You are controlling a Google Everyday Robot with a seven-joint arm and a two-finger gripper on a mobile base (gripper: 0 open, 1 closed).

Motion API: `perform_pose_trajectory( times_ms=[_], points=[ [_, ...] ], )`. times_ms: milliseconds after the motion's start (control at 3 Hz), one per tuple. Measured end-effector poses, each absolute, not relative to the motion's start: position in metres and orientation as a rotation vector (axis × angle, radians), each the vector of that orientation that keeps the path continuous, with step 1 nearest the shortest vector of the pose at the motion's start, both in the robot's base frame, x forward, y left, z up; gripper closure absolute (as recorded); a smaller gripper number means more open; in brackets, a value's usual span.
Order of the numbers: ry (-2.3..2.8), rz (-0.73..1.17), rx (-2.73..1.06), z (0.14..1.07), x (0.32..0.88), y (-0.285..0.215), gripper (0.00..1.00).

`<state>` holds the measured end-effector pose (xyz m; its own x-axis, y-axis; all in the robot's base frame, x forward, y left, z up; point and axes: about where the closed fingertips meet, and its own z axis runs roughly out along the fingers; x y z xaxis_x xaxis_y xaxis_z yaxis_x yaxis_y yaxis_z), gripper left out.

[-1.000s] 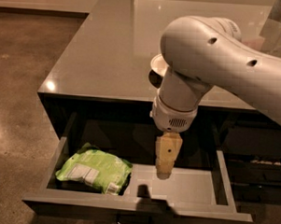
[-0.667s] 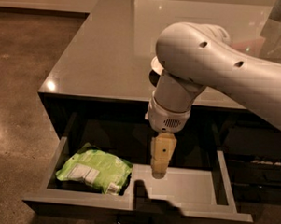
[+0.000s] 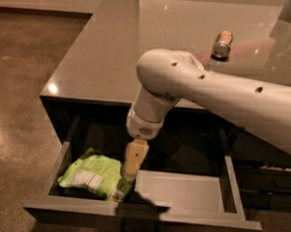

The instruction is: Pick green rice chip bag from top drawer and place on counter

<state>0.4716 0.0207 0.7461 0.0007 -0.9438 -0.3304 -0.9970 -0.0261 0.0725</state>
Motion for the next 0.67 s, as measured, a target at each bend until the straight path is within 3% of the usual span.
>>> perform_pose_trajectory(
  times_ms=[667],
  points=[
    [2.035,0.476,-2.037,0.714,0.481,0.063,0.00]
  ],
)
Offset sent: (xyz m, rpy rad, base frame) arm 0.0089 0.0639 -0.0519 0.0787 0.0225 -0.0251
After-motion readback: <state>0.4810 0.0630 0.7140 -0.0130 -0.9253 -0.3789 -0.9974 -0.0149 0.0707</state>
